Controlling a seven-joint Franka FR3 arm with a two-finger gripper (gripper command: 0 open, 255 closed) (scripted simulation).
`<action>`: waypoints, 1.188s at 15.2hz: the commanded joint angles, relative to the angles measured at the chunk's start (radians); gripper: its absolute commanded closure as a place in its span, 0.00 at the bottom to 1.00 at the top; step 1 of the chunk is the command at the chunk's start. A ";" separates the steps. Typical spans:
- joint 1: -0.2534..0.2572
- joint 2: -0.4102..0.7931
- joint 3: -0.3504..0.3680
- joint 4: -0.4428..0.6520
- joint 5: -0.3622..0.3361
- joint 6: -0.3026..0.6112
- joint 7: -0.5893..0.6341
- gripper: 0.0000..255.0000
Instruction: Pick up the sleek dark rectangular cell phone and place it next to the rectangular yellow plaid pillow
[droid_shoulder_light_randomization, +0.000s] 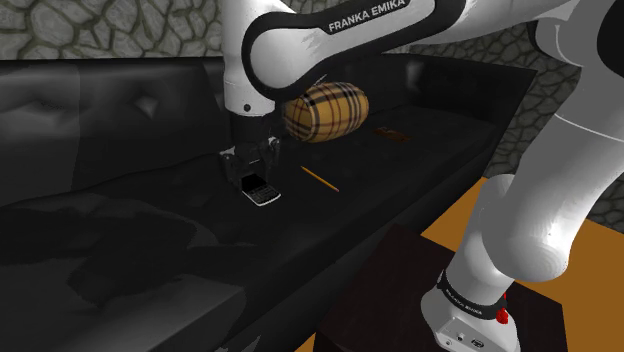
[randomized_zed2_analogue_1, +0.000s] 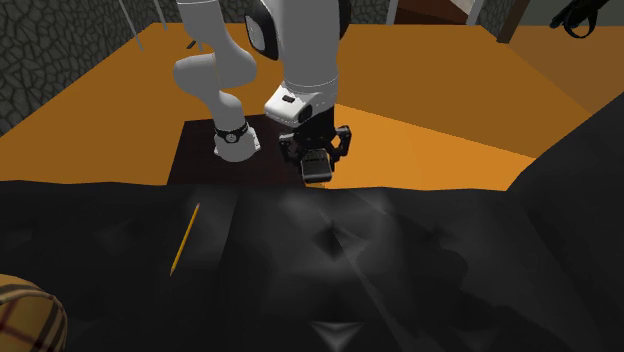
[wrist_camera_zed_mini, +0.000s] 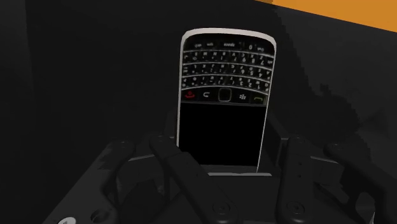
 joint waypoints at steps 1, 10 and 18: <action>-0.001 -0.008 -0.002 0.020 0.001 -0.028 -0.002 1.00; -0.003 -0.025 -0.006 0.123 0.002 -0.148 0.000 1.00; -0.005 -0.026 -0.009 0.231 0.000 -0.256 0.005 1.00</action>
